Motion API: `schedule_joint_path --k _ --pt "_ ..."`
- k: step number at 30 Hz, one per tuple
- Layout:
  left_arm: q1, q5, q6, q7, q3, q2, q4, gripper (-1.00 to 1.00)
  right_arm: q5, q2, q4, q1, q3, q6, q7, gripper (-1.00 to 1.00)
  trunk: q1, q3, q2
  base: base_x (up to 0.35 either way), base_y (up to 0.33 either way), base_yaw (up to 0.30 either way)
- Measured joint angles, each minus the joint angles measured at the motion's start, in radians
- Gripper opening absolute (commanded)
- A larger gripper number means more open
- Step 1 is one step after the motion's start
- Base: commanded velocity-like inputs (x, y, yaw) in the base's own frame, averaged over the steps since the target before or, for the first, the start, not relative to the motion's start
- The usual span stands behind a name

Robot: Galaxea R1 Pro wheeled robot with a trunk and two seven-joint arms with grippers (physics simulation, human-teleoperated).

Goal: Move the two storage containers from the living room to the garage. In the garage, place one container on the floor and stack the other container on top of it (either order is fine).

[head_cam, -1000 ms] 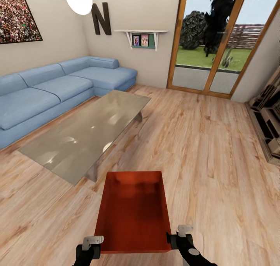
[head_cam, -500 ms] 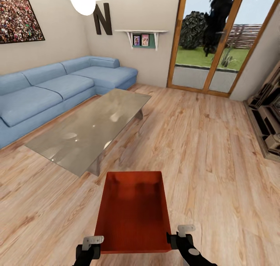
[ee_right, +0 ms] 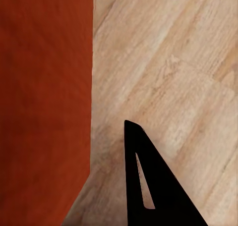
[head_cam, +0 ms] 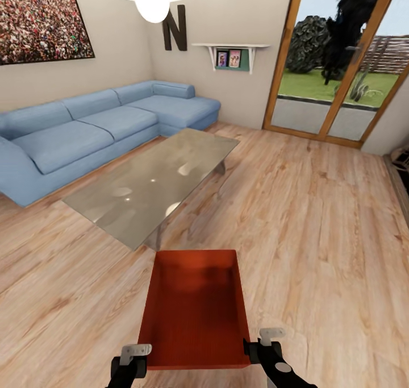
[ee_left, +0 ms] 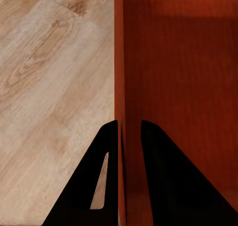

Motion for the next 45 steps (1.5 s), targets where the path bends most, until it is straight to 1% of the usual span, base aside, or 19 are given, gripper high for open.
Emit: schedule_joint_path --k 6,19,32,45 --pt "0.0 0.0 0.0 0.0 0.0 0.0 0.0 -1.0 0.0 0.0 0.0 0.0 0.0 0.0 0.0 -1.0 0.0 0.0 0.0 -0.037 0.006 0.234" --pt "0.0 0.0 0.0 0.0 0.0 0.0 0.0 -1.0 0.0 0.0 0.0 0.0 0.0 0.0 0.0 -1.0 0.0 0.0 0.0 -0.257 0.065 0.041" --pt "0.0 0.0 0.0 0.0 0.0 0.0 0.0 -1.0 0.0 0.0 0.0 0.0 0.0 0.0 0.0 -1.0 0.0 -0.001 0.0 -0.018 0.005 0.252" --pt "0.0 0.0 0.0 0.0 0.0 0.0 0.0 -1.0 0.0 0.0 0.0 0.0 0.0 0.0 0.0 -1.0 0.0 -0.001 0.0 0.0 0.0 0.04"
